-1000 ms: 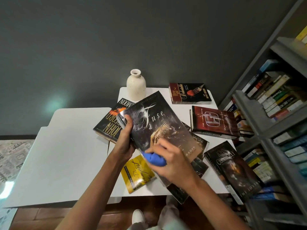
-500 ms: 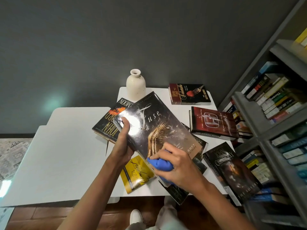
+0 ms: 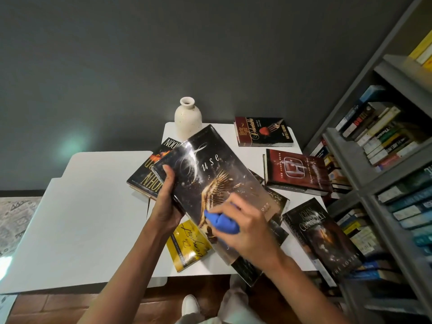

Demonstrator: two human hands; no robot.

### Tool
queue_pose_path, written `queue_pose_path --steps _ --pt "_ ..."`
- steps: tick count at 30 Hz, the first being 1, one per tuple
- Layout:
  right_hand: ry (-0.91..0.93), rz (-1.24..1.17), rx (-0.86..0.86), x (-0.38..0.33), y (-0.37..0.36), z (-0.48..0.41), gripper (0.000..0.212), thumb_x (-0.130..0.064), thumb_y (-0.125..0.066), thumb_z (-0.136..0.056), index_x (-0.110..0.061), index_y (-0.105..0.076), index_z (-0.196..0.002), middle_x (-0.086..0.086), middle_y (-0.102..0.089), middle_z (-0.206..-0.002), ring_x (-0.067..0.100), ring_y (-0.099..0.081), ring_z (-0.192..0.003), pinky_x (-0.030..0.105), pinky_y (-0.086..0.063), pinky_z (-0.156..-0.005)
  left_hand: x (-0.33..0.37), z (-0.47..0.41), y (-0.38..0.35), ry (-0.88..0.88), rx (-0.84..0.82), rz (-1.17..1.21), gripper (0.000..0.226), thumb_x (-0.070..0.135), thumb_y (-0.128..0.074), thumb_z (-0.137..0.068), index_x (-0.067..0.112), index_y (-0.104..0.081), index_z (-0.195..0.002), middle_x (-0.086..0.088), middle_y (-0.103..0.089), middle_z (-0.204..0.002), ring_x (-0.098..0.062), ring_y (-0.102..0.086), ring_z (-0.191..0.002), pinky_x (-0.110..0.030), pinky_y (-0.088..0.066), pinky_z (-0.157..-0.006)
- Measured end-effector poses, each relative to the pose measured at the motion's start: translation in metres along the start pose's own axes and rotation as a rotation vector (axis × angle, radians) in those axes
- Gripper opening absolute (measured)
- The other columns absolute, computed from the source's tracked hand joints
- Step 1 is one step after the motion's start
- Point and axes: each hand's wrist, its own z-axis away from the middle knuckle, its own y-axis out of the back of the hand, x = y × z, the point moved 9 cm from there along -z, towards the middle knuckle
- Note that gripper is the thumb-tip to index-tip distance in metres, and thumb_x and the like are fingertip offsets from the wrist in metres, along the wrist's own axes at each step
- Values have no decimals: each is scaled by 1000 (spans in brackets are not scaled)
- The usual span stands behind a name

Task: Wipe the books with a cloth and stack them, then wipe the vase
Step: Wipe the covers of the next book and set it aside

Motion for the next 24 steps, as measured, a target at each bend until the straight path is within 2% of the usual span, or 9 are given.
queue_pose_path --steps 1,3,6,9,12,14,20,22,24 --pt "-3 -15 -19 5 0 3 25 -26 -71 -77 -19 -63 -100 -5 -53 -94 8 -57 -75 16 -54 -64 0 1 1 5 2 -8 105 64 -87 -46 12 -57 -132 -13 -62 -131 -24 -63 -115 -43 -49 -100" --pt "-132 14 127 42 25 -1 22 -20 -78 -76 -15 -68 -94 -6 -54 -93 7 -56 -76 14 -52 -68 -1 2 2 6 -2 -6 104 62 -88 -45 14 -58 -131 -10 -65 -126 -22 -66 -111 -41 -53 -95" --pt "-285 47 341 71 60 -6 17 -21 -76 -79 -10 -70 -90 -2 -56 -90 5 -56 -73 8 -45 -67 0 2 1 -3 -5 28 84 61 -90 -42 18 -71 -112 -9 -70 -116 -23 -69 -102 -39 -58 -85" --pt "-174 59 276 35 37 -8 23 -26 -75 -76 -10 -69 -93 -1 -57 -91 7 -56 -74 6 -46 -65 1 -1 -4 -14 -10 -5 76 64 -88 -43 19 -76 -104 -9 -71 -115 -22 -69 -102 -40 -56 -91" --pt "4 -9 46 -10 -5 -3 27 -29 -71 -75 -17 -65 -98 -4 -54 -95 9 -56 -76 19 -53 -66 0 0 -8 10 -18 -35 92 66 -86 -44 13 -68 -117 -14 -67 -123 -23 -67 -106 -39 -55 -91" --pt "45 -23 -20 -13 -8 -6 28 -31 -67 -76 -16 -65 -100 -4 -54 -97 8 -57 -77 20 -55 -67 1 2 -11 24 -40 -69 103 67 -84 -48 9 -58 -129 -15 -65 -126 -23 -66 -109 -35 -56 -88" --pt "-131 43 283 33 58 -57 18 -18 -75 -79 -10 -69 -95 1 -57 -94 8 -56 -79 4 -45 -73 0 4 -16 57 -58 -35 108 61 -89 -43 10 -56 -132 -16 -63 -128 -25 -67 -107 -39 -55 -92" --pt "-96 59 270 23 55 -60 19 -18 -75 -80 -9 -69 -96 -1 -56 -94 6 -55 -78 3 -44 -72 -1 3 -18 60 -67 -5 101 60 -90 -43 10 -60 -126 -17 -64 -127 -26 -67 -108 -42 -51 -97" --pt "-15 66 153 3 34 -48 25 -25 -71 -79 -11 -68 -100 -5 -53 -96 4 -54 -79 5 -48 -70 0 2 -16 65 -73 -11 102 61 -89 -45 9 -60 -127 -19 -61 -130 -29 -62 -115 -45 -47 -102"
